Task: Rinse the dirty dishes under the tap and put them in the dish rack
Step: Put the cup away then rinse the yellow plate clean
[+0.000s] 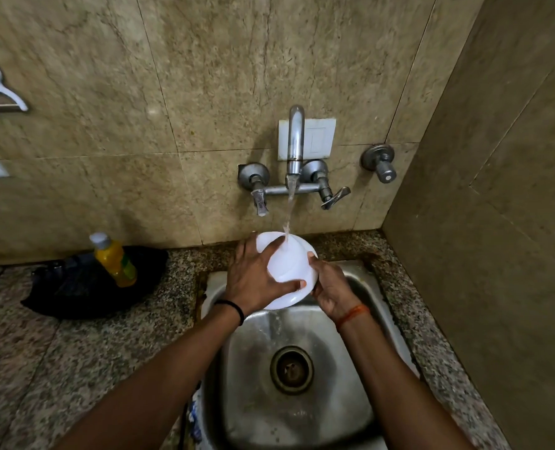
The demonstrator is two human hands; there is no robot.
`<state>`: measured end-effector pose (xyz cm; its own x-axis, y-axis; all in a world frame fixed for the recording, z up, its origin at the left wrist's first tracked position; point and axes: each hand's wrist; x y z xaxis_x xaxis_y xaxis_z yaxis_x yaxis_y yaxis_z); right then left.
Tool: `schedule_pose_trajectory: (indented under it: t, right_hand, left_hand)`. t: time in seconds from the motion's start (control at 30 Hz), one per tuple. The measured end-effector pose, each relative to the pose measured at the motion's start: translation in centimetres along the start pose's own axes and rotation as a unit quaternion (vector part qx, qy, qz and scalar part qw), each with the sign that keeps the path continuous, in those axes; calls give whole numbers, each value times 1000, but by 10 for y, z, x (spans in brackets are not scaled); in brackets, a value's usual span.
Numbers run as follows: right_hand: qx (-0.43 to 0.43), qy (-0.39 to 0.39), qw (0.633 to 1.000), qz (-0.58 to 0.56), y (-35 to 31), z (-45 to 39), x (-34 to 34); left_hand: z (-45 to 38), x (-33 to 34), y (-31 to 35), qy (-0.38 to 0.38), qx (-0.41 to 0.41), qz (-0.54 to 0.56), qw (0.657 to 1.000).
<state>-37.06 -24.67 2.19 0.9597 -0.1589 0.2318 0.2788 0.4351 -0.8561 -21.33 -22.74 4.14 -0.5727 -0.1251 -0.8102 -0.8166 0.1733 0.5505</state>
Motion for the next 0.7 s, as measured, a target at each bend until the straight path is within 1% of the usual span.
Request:
schedule_pose_trajectory:
  t: [0.07, 0.1, 0.17, 0.2, 0.27, 0.33, 0.4, 0.43, 0.5, 0.53, 0.57, 0.6, 0.63, 0.7]
  right_hand:
    - [0, 32, 999, -11, 3, -1, 8]
    - [2, 36, 999, -21, 4, 0, 12]
    - [14, 23, 998, -61, 7, -1, 16]
    - [23, 17, 996, -81, 7, 0, 15]
    - [44, -2, 993, -113, 9, 1, 9]
    - [56, 10, 989, -139, 13, 0, 1]
    - [47, 46, 988, -140, 14, 4, -1]
    - [44, 61, 987, -145, 16, 3, -2]
    - [41, 103, 981, -159, 16, 1, -4]
    - [37, 113, 980, -159, 15, 2, -6]
    - [33, 115, 980, -156, 15, 1, -8]
    - [30, 114, 982, -146, 15, 2, -10]
    - [22, 108, 984, -140, 16, 1, -12]
    - [20, 96, 988, -117, 17, 4, -18]
  left_hand:
    - [2, -1, 1, 8, 28, -53, 998]
    - [3, -1, 2, 16, 45, -76, 996]
    - [4, -3, 3, 20, 75, -95, 992]
    - [4, -3, 1, 9, 86, -84, 993]
    - [4, -3, -4, -19, 82, -4, 996]
    - [4, 0, -10, -24, 53, 99, 993]
    - [6, 6, -14, -8, -2, 163, 987]
    - [7, 9, -14, -11, -46, 207, 977]
    - [7, 15, -12, -28, -125, 318, 939]
    - [6, 16, -9, -31, -153, 372, 915]
    - [4, 18, -7, -25, -187, 430, 883]
    - [2, 17, -4, -14, -227, 489, 842]
    - [1, 18, -4, -7, -273, 545, 793]
    - [-1, 12, -2, -14, -349, 625, 699]
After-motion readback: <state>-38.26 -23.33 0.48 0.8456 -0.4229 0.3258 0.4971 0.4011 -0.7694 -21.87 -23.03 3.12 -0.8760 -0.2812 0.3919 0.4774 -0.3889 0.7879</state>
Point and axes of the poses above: each hand's wrist, its own z-axis away from the middle knuckle, its own x-axis out of the palm, y = z × x, and after that the axes turned 9 degrees about z, right-handed
